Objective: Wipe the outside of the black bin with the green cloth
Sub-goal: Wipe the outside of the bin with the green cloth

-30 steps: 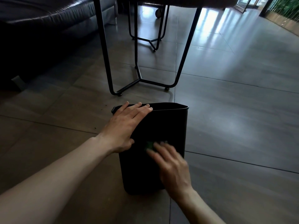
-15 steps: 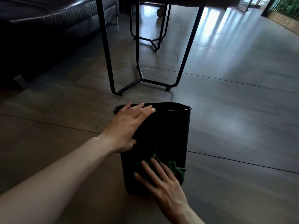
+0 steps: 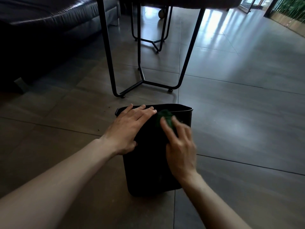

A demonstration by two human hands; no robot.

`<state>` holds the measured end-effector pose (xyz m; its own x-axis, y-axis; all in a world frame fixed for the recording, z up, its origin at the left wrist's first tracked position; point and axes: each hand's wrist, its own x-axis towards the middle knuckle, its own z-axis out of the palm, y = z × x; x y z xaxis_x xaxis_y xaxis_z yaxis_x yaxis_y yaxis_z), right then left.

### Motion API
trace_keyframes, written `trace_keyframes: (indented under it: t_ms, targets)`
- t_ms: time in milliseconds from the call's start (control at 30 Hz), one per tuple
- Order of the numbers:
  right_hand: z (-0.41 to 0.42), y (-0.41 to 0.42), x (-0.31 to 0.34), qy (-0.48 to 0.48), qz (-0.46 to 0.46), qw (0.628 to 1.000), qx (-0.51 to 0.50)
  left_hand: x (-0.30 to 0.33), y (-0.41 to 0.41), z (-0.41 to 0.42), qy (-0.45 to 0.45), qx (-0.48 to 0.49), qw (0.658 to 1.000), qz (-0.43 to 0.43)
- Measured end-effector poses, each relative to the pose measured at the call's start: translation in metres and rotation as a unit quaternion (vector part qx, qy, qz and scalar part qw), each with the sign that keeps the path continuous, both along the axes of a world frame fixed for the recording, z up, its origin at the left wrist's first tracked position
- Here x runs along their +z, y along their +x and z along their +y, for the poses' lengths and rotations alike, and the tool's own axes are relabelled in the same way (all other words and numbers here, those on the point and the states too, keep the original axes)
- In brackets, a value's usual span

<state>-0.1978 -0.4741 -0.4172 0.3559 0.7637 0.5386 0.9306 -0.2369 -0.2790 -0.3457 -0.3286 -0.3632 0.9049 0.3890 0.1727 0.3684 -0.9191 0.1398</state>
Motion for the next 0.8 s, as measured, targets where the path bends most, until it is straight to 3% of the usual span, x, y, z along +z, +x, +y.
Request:
trace_keyframes:
  t_ms: [67, 233, 333, 433, 567, 667, 800]
  targets:
    - [-0.020, -0.020, -0.029, -0.056, -0.054, 0.995, 0.066, -0.001, 0.000, 0.001, 0.001, 0.000, 1.000, -0.002]
    - [-0.085, -0.041, -0.102, -0.220, -0.167, 0.940, 0.198, -0.004, 0.000, 0.001, -0.004, -0.008, 1.000, -0.007]
    - [-0.088, -0.025, -0.092, -0.175, -0.108, 0.968, 0.145, -0.004, -0.001, 0.002, -0.004, -0.005, 1.000, -0.010]
    - [-0.062, 0.001, -0.054, -0.077, -0.012, 0.997, 0.023, -0.003, 0.000, 0.003, 0.002, 0.003, 1.000, -0.004]
    - [-0.014, 0.027, -0.005, 0.050, 0.042, 0.997, -0.046, -0.003, 0.002, 0.004, -0.007, 0.005, 1.000, -0.003]
    - [0.001, 0.012, -0.002, 0.041, -0.010, 0.999, 0.011, -0.002, 0.003, 0.006, -0.004, 0.010, 1.000, 0.001]
    - [-0.029, -0.020, -0.056, -0.058, -0.115, 0.975, 0.182, -0.003, 0.004, 0.008, -0.005, 0.010, 1.000, 0.004]
